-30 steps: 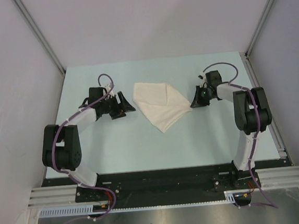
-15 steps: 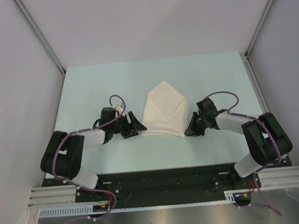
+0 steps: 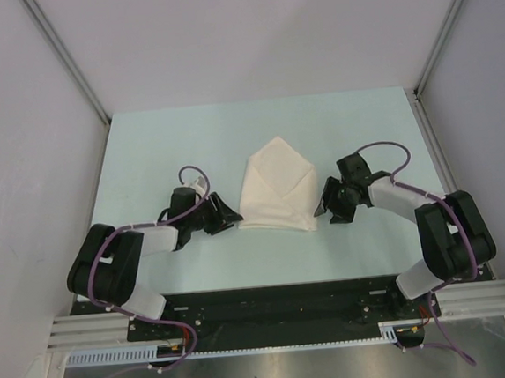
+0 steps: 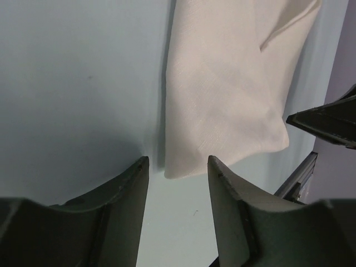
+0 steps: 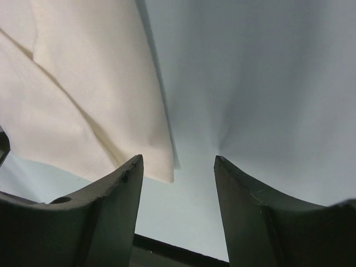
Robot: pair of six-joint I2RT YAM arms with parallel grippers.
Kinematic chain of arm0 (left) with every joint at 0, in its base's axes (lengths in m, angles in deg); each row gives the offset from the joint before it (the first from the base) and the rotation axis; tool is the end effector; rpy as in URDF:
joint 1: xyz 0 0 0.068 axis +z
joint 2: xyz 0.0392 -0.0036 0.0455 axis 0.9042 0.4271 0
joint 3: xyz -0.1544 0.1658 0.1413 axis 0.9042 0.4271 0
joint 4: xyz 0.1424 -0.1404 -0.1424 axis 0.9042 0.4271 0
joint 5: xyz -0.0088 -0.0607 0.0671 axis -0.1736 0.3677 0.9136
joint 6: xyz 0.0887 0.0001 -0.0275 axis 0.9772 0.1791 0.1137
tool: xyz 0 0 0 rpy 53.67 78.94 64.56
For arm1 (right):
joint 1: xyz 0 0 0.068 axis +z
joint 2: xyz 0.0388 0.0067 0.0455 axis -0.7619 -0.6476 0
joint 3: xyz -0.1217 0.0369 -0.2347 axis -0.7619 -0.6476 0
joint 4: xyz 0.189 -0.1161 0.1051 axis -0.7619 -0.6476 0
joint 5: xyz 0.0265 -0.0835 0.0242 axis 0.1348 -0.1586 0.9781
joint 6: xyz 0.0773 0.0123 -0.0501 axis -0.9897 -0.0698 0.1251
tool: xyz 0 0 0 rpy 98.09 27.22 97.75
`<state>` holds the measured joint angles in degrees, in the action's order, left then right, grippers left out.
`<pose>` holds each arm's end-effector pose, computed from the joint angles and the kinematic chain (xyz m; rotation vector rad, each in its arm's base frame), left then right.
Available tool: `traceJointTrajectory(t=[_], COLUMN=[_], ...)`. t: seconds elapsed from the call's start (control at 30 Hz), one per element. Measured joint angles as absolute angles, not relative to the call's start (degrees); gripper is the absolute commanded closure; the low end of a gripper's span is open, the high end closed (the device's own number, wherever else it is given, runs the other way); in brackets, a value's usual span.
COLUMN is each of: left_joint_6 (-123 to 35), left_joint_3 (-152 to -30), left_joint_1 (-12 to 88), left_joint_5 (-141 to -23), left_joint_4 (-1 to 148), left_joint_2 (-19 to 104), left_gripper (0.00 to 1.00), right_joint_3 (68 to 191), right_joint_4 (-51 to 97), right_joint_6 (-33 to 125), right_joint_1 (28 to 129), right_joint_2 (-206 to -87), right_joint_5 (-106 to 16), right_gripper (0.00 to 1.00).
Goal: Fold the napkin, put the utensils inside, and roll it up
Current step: Roll the napkin with the utensil
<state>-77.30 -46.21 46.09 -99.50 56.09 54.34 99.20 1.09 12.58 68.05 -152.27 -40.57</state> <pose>0.2620 -0.1266 0.1073 -0.3067 2.4126 -1.0624 0.2641 0.1070 0.1257 0.4614 2.7562 0.5827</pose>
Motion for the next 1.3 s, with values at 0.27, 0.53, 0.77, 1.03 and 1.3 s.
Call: traceJointTrajectory(t=[0.27, 0.53, 0.77, 1.03, 1.3], left_joint_6=[-78.17, -78.85, -79.40, -79.44, -79.44], left_joint_3=[-45.27, -45.29, -45.64, -48.57, -50.56], left_joint_1=[45.80, 45.21, 45.19, 45.06, 45.12], left_joint_5=[-99.44, -100.09, -100.86, -101.40, -102.19], left_joint_4=[53.88, 51.15, 50.73, 54.80, 57.36], left_joint_2=[55.56, 57.68, 59.35, 59.67, 58.80], left_gripper=[0.58, 0.67, 0.89, 1.00, 1.00], right_joint_3=[106.89, 110.96, 112.51, 114.50, 115.94], right_joint_4=[0.59, 4.44, 8.26, 15.78, 22.49], right_joint_6=[21.52, 28.73, 36.04, 47.62, 55.84], right_joint_1=[75.94, 82.04, 87.96, 100.20, 108.84], right_joint_2=[-152.05, -151.20, -153.91, -160.51, -168.38], right_joint_5=[-44.42, -45.18, -45.97, -52.63, -63.04], right_gripper=[0.39, 0.39, 0.37, 0.36, 0.35])
